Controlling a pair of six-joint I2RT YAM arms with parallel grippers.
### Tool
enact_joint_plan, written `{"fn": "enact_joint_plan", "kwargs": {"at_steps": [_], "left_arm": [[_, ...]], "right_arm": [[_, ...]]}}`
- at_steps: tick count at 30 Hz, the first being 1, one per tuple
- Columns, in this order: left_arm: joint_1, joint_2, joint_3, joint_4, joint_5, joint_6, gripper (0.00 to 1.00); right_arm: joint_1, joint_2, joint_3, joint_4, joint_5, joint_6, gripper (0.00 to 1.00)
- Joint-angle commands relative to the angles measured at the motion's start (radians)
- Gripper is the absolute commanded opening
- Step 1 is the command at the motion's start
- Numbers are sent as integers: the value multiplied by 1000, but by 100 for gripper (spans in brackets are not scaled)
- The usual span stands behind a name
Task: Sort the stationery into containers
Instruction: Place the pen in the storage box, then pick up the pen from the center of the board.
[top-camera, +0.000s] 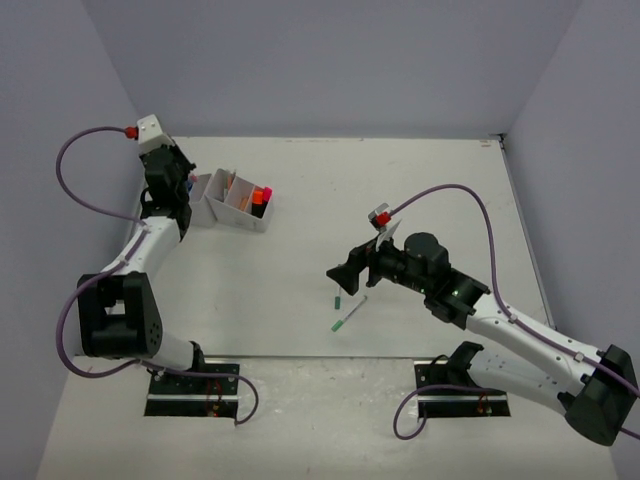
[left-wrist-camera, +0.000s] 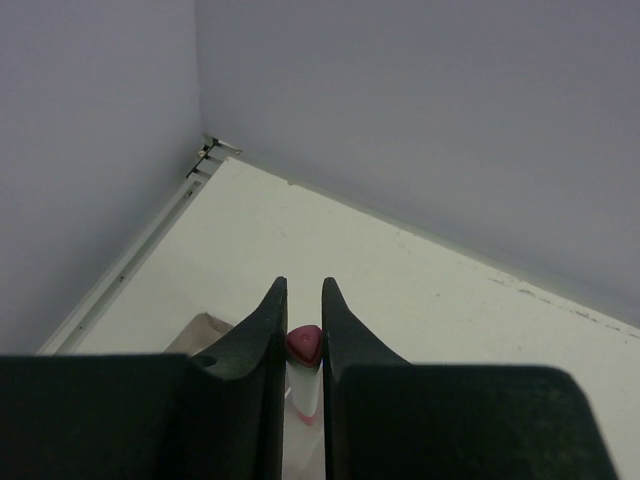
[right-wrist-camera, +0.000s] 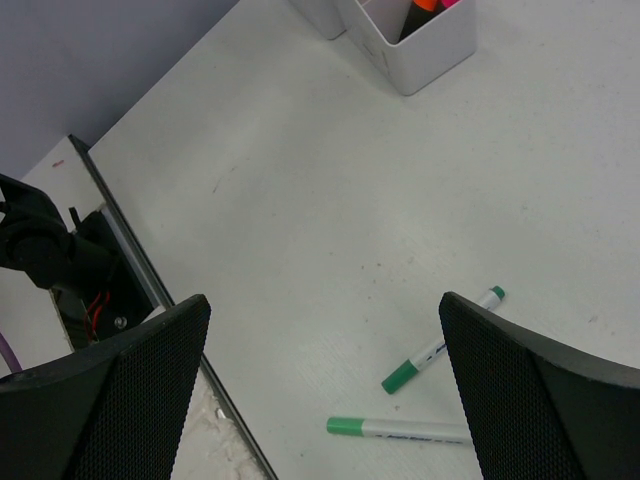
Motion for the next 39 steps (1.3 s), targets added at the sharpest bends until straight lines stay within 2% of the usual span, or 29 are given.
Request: {"fn": "enact_joint_plan", "kwargs": {"at_steps": [1, 4, 6, 8, 9, 10, 14, 19, 23, 24, 25, 27, 29, 30, 32, 35, 38, 39], "left_arm": [[10, 6, -8, 92, 36, -13, 0], [10, 13, -19, 93, 71, -35, 1], [11, 17, -31, 97, 97, -46, 5], [11, 23, -46, 103, 111, -54, 20], [11, 25, -53, 106, 111, -54, 20], [10, 26, -69, 112, 102, -54, 37], [11, 25, -83, 110, 97, -56, 40], [10, 4, -64, 91, 137, -60, 51], [8, -92, -20, 0, 198, -121, 56], [3, -109, -5, -32, 206, -135, 59], [-10, -151, 31, -109, 225, -166, 68], [-51, -245, 43, -194, 260, -223, 82], [-100, -318, 14, -222, 311, -272, 96], [-122, -352, -2, -229, 323, -285, 100], [-185, -419, -27, -262, 307, -260, 100], [-217, -467, -11, -371, 257, -237, 100], [-235, -501, 4, -417, 296, -237, 100], [-240, -506, 8, -418, 351, -239, 100]], "right_arm": [[-1, -7, 7, 25, -2, 2, 99], [-1, -16, 5, 23, 5, 0, 99], [-2, -16, 7, 20, 9, 0, 99], [-1, -14, 10, 13, 12, -1, 99], [-1, -14, 10, 13, 15, -1, 99], [-2, -12, 13, 7, 21, 0, 99], [-1, -15, 16, -1, 30, 2, 99], [-2, 4, 27, -16, 66, 11, 99], [-1, 167, 130, -167, 235, 88, 99], [-1, 226, 172, -239, 273, 109, 99], [-1, 301, 227, -355, 319, 138, 99], [-2, 488, 362, -483, 414, 241, 87], [-1, 574, 412, -544, 464, 292, 72], [1, 599, 422, -555, 472, 311, 67], [11, 616, 403, -526, 459, 358, 60], [30, 616, 364, -497, 427, 405, 55], [63, 640, 357, -498, 414, 425, 53], [75, 654, 360, -499, 405, 425, 52]]}}
